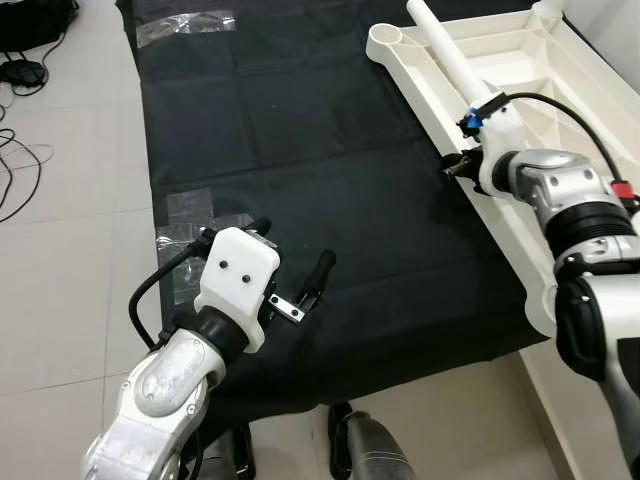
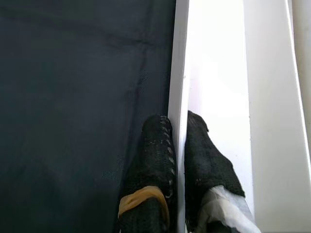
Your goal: Building children table
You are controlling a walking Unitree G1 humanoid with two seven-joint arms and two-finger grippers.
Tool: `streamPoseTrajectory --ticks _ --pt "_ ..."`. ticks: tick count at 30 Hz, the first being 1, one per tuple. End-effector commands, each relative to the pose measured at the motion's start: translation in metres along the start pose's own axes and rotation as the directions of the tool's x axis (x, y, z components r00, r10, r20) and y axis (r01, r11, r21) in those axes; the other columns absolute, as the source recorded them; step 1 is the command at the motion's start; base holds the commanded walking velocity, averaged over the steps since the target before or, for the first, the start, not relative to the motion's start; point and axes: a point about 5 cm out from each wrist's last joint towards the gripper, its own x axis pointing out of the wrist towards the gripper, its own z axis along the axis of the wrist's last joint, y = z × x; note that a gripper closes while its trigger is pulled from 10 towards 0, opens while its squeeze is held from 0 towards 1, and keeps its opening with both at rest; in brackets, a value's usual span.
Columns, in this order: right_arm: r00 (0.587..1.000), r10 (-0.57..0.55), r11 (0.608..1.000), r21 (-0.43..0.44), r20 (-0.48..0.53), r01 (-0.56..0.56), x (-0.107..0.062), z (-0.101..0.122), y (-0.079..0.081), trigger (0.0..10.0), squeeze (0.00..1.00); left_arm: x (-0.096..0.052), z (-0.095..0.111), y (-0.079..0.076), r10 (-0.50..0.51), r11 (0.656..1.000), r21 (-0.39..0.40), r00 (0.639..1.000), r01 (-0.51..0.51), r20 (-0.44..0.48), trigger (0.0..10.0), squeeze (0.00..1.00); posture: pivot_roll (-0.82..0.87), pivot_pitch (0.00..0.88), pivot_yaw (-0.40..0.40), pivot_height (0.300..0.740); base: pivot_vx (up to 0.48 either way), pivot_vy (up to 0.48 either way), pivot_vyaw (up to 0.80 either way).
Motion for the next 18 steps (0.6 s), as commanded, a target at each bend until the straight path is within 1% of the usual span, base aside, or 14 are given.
streamPoseTrajectory --ticks 1,2,3,4,5,6,8,10,11,13,14,16,17,18 --pt "0.991 0.096 0.995 -0.009 -0.092 -0.098 0.002 -0.024 0.009 0.0 0.00 0.001 -0.002 0.001 -0.015 1.000 0.007 1.000 0.015 0.000 10.0 0.00 -0.01 0.308 -0.040 0.740 0.000 0.000 0.00" --pt "0.985 0.144 0.989 -0.007 -0.091 -0.145 0.000 -0.025 0.012 0.0 0.00 0.003 -0.002 0.002 -0.015 1.000 0.009 1.000 0.015 0.003 10.0 0.00 -0.01 0.304 -0.036 0.740 0.000 0.000 0.00" --pt "0.985 0.144 0.989 -0.007 -0.091 -0.145 0.000 -0.025 0.012 0.0 0.00 0.003 -0.002 0.002 -0.015 1.000 0.009 1.000 0.015 0.003 10.0 0.00 -0.01 0.304 -0.036 0.740 0.000 0.000 0.00" --pt "0.972 0.225 0.974 -0.018 -0.074 -0.227 -0.005 -0.027 0.019 0.0 0.00 0.005 -0.003 0.003 -0.014 1.000 0.013 1.000 0.014 0.007 10.0 0.00 -0.02 0.302 -0.030 0.740 0.000 0.000 0.00" --pt "0.972 0.225 0.974 -0.018 -0.074 -0.227 -0.005 -0.027 0.019 0.0 0.00 0.005 -0.003 0.003 -0.014 1.000 0.013 1.000 0.014 0.007 10.0 0.00 -0.02 0.302 -0.030 0.740 0.000 0.000 0.00" --pt "0.964 0.260 0.965 -0.029 -0.062 -0.262 -0.009 -0.027 0.022 0.0 0.00 0.005 -0.003 0.004 -0.014 1.000 0.015 1.000 0.014 0.009 10.0 0.00 -0.02 0.302 -0.030 0.740 0.000 0.000 0.00" --pt "0.959 0.279 0.959 -0.037 -0.055 -0.281 -0.011 -0.027 0.024 0.0 0.00 0.006 -0.003 0.004 -0.014 1.000 0.016 1.000 0.014 0.011 10.0 0.00 -0.02 0.302 -0.030 0.740 0.000 0.000 0.00" --pt "0.910 0.415 0.910 -0.023 -0.001 -0.415 -0.029 -0.034 0.047 0.0 0.00 0.008 -0.004 0.007 -0.015 1.000 0.026 1.000 0.014 0.017 10.0 0.00 -0.02 0.291 -0.020 0.740 0.000 0.000 0.00" --pt "0.879 0.477 0.879 -0.036 0.026 -0.476 -0.038 -0.037 0.060 0.0 0.00 0.009 -0.004 0.009 -0.014 0.999 0.029 1.000 0.014 0.019 10.0 0.00 -0.02 0.289 -0.017 0.740 0.000 0.000 0.00" --pt "0.825 0.561 0.828 -0.041 0.071 -0.559 -0.051 -0.039 0.077 0.0 0.00 0.011 -0.004 0.009 -0.015 0.999 0.030 1.000 0.014 0.023 10.0 0.00 -0.02 0.284 -0.017 0.740 0.000 0.000 0.00" --pt "0.825 0.561 0.828 -0.041 0.071 -0.559 -0.051 -0.039 0.077 0.0 0.00 0.011 -0.004 0.009 -0.015 0.999 0.030 1.000 0.014 0.023 10.0 0.00 -0.02 0.284 -0.017 0.740 0.000 0.000 0.00" --pt "0.720 0.685 0.729 -0.085 0.111 -0.679 -0.069 -0.037 0.093 0.0 0.00 0.014 -0.004 0.010 -0.017 0.999 0.033 0.999 0.016 0.031 10.0 0.00 -0.02 0.279 -0.014 0.740 0.000 0.000 0.00" --pt "0.720 0.685 0.729 -0.085 0.111 -0.679 -0.069 -0.037 0.093 0.0 0.00 0.014 -0.004 0.010 -0.017 0.999 0.033 0.999 0.016 0.031 10.0 0.00 -0.02 0.279 -0.014 0.740 0.000 0.000 0.00" --pt "0.673 0.731 0.683 -0.111 0.113 -0.722 -0.077 -0.038 0.098 0.0 0.00 0.014 -0.004 0.011 -0.016 0.999 0.035 0.999 0.015 0.035 10.0 0.00 -0.02 0.274 -0.015 0.740 0.000 0.000 0.00"
